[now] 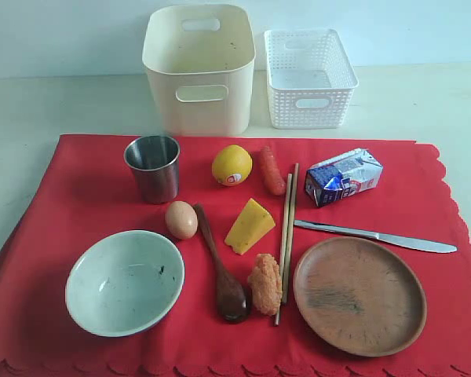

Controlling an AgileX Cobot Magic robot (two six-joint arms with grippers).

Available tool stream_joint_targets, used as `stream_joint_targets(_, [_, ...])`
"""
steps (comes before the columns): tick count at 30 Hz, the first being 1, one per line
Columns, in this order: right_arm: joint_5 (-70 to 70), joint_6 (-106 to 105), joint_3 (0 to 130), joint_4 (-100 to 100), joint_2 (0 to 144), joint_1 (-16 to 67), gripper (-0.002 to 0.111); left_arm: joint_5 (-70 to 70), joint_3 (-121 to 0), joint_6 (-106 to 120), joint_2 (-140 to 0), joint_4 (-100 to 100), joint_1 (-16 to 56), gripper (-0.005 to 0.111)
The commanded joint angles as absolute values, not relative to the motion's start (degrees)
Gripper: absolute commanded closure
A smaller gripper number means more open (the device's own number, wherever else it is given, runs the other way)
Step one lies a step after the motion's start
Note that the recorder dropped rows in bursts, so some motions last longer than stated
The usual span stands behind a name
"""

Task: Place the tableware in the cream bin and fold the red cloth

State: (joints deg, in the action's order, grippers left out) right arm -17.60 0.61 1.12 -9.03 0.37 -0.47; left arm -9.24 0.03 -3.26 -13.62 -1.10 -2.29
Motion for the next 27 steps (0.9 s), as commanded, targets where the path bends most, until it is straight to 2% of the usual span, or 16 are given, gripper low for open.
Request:
stream_joint_targets(1, [-15.60, 0.00, 0.98, -8.70, 0.00, -0.80, 0.108, -8.86, 0.00, -3.25, -14.08, -0.80, -2.22, 0.106])
stream_joint_targets(10, [-10.19, 0.00, 0.98, -25.40, 0.00, -0.80, 0.108, -8.86, 0.00, -3.25, -14.08, -0.80, -2.22, 0.106])
stream_joint_targets(27, [2.28, -1.81, 0.98, -26.78, 0.00, -0.80, 0.108, -8.86, 0.00, -3.25, -14.08, -0.80, -2.22, 0.106])
